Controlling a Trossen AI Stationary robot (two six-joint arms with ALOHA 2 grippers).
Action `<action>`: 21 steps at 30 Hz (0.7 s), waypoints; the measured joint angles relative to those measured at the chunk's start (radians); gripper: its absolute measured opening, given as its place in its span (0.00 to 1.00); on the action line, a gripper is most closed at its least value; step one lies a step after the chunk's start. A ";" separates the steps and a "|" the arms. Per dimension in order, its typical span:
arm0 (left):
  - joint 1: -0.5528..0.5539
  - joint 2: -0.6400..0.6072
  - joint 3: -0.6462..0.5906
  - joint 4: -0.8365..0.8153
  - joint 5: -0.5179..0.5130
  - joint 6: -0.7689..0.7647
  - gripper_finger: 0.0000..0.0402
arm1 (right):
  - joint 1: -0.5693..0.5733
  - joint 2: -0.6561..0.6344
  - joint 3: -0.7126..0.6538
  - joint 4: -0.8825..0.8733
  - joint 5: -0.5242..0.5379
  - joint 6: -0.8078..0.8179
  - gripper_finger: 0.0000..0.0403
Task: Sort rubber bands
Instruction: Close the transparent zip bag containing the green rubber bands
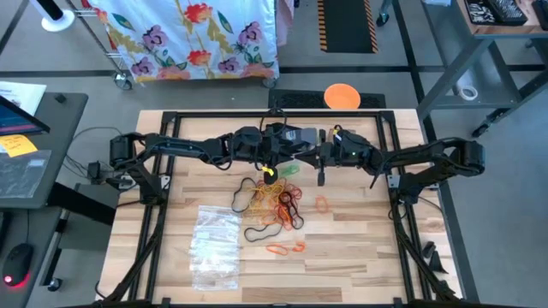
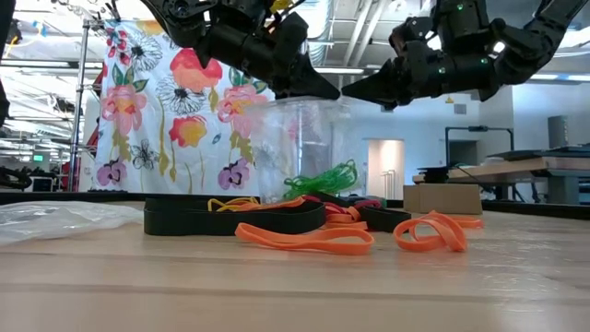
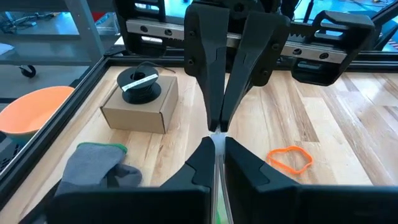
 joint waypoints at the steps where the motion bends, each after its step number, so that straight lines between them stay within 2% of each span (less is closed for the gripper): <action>1: 0.000 0.000 0.000 -0.002 -0.004 0.000 0.03 | 0.000 0.000 0.000 0.000 0.001 -0.002 0.00; 16: 0.001 0.000 -0.002 -0.027 -0.016 -0.010 0.03 | -0.001 -0.002 -0.002 -0.006 0.004 -0.005 0.01; 18: 0.001 0.000 -0.002 -0.025 -0.015 -0.010 0.03 | -0.001 -0.002 -0.002 -0.015 0.003 -0.003 0.03; 21: 0.001 0.000 -0.002 -0.024 -0.015 -0.009 0.03 | -0.001 -0.002 -0.002 -0.021 0.003 0.006 0.13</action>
